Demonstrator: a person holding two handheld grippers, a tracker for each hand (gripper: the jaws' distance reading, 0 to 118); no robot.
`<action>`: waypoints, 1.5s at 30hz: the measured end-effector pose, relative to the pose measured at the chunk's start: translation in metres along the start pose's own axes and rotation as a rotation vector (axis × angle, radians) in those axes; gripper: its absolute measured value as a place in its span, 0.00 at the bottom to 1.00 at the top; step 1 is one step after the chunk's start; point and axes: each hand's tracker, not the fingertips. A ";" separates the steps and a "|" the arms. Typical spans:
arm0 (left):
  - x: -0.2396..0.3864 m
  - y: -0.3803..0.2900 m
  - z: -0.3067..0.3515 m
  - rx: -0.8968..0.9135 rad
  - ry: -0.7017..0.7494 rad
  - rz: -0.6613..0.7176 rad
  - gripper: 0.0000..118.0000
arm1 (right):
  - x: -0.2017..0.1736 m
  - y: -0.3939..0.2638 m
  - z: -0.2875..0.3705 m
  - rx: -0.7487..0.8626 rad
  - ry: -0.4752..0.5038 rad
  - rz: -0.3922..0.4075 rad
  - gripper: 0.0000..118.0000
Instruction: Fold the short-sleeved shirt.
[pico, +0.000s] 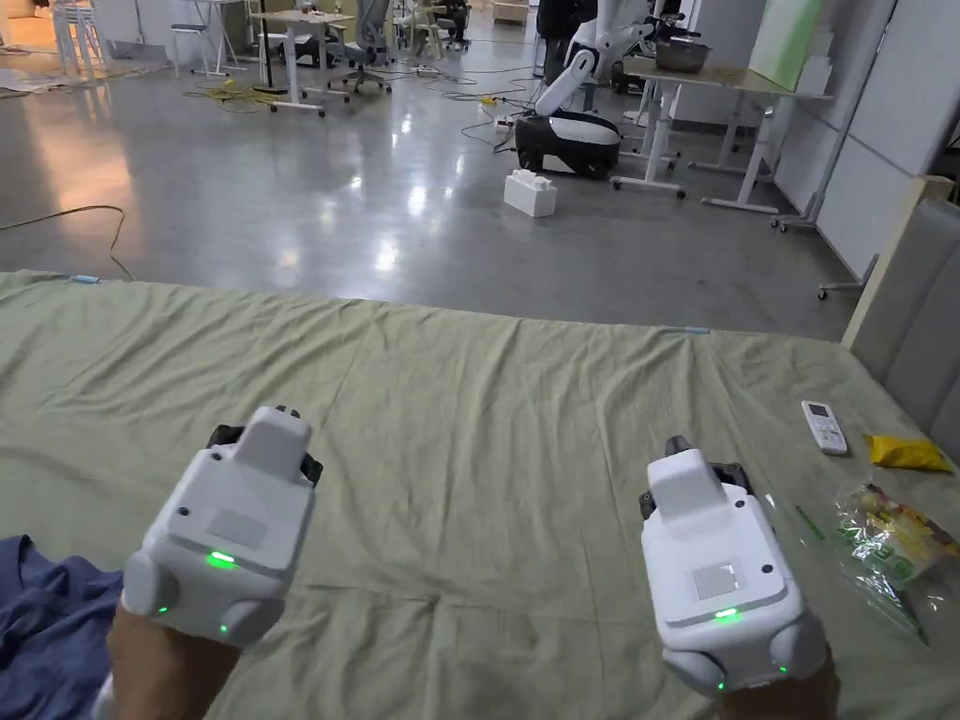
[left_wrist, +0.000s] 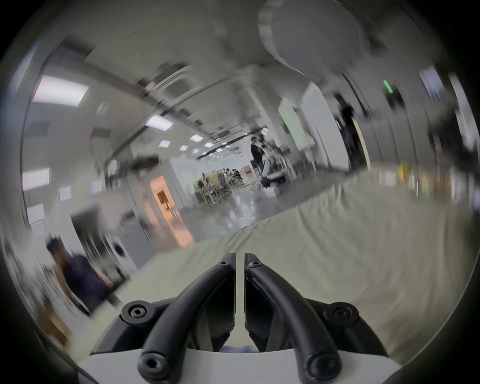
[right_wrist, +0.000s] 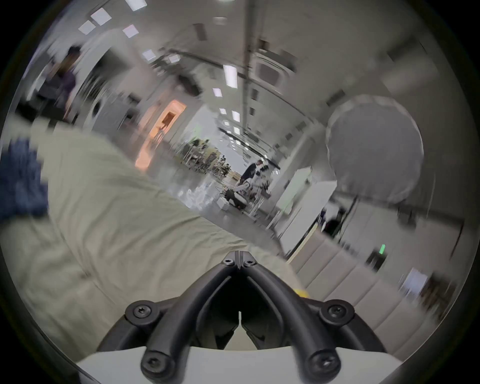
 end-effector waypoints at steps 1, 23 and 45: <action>-0.006 -0.001 0.001 0.017 -0.002 0.129 0.05 | 0.005 0.000 0.000 -0.015 -0.004 -0.104 0.00; -0.044 -0.006 0.036 -0.110 -0.039 0.370 0.05 | 0.002 -0.003 0.007 -0.067 -0.014 -0.513 0.00; -0.217 -0.166 0.027 -0.803 0.004 0.322 0.84 | -0.035 -0.016 -0.013 -0.152 0.086 -0.453 0.00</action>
